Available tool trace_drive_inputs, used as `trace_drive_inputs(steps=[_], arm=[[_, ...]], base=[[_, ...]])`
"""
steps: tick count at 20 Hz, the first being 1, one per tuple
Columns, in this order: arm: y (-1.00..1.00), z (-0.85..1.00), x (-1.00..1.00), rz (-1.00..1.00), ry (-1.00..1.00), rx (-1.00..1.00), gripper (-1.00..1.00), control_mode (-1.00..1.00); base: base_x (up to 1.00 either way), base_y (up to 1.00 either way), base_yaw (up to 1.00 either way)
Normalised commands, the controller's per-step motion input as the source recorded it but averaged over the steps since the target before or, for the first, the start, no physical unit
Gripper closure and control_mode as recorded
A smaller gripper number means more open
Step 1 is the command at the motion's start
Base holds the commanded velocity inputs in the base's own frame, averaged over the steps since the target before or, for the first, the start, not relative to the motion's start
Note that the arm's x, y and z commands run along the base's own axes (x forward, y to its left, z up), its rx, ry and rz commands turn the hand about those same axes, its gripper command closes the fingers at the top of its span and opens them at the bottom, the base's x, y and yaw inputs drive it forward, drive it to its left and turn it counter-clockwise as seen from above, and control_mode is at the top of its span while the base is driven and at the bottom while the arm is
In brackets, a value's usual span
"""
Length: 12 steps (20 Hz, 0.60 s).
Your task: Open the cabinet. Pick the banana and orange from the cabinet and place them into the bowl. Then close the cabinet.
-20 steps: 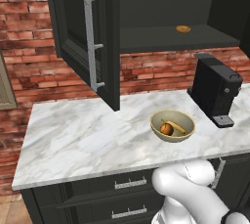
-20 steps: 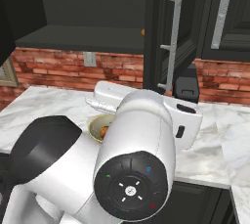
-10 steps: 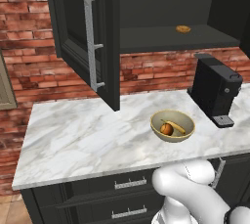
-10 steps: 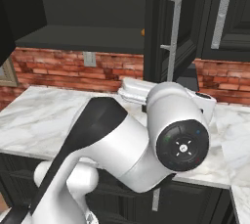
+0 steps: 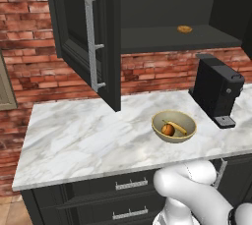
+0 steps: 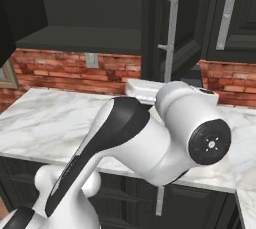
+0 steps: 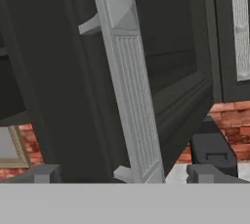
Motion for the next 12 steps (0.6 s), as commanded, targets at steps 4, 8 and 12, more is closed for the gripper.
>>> trace_drive_inputs(steps=[4,8,12], arm=[[0.01,-0.30,1.00,0.06,0.00,0.02,-1.00,-1.00],[0.36,-0.38,1.00,0.00,-0.04,0.00,-1.00,-1.00],[0.71,-0.39,1.00,-0.13,-0.09,0.00,-1.00,-1.00]], base=[[0.00,0.00,0.00],[0.00,0.00,0.00],[0.00,0.00,0.00]])
